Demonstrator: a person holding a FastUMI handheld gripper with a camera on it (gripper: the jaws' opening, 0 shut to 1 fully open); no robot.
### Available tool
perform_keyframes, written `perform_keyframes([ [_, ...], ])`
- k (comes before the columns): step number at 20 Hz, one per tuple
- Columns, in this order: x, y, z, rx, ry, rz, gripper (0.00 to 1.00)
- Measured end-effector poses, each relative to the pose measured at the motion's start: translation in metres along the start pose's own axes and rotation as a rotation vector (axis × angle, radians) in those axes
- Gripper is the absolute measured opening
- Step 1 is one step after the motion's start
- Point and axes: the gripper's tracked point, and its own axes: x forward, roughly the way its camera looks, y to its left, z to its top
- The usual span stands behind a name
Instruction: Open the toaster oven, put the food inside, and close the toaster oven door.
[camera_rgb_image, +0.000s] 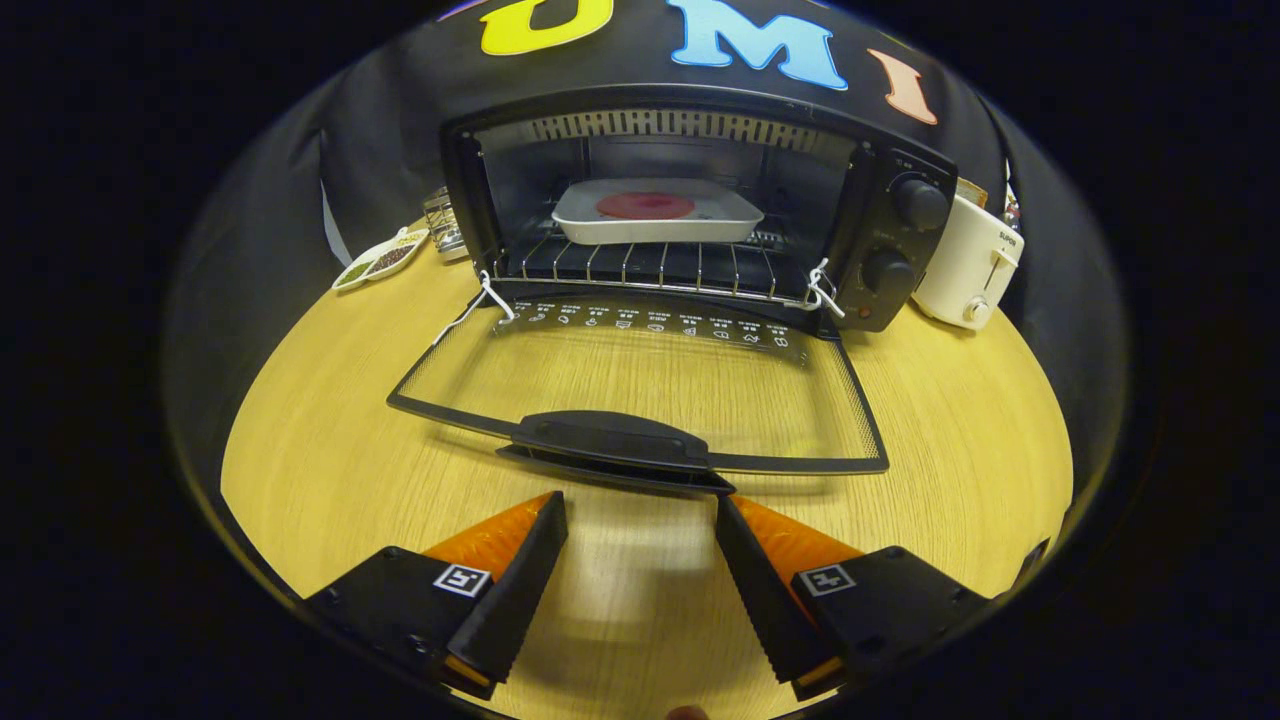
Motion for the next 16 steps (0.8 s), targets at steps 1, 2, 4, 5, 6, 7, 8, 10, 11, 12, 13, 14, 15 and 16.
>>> perform_keyframes([
  [1,0.000,0.000,0.000,0.004,0.000,0.000,0.96],
  [2,-0.001,0.000,0.001,0.007,-0.004,0.000,0.96],
  [4,-0.005,0.000,0.004,0.011,-0.026,-0.002,0.96],
  [5,-0.009,0.000,0.007,0.008,-0.044,-0.006,0.96],
  [6,-0.012,-0.001,0.010,0.000,-0.062,-0.011,0.96],
  [7,-0.017,-0.001,0.013,-0.007,-0.076,-0.014,0.96],
  [8,-0.020,0.000,0.016,-0.010,-0.091,-0.016,0.96],
  [10,-0.029,0.001,0.025,-0.010,-0.121,-0.015,0.96],
  [11,-0.034,0.001,0.029,-0.012,-0.138,-0.015,0.96],
  [12,-0.037,0.001,0.033,-0.012,-0.153,-0.016,0.96],
  [13,-0.041,0.001,0.038,-0.009,-0.167,-0.016,0.96],
  [14,-0.044,0.001,0.043,-0.008,-0.181,-0.017,0.96],
  [15,-0.046,0.000,0.048,-0.006,-0.194,-0.018,0.96],
  [16,-0.047,-0.001,0.054,-0.006,-0.203,-0.020,0.96],
])
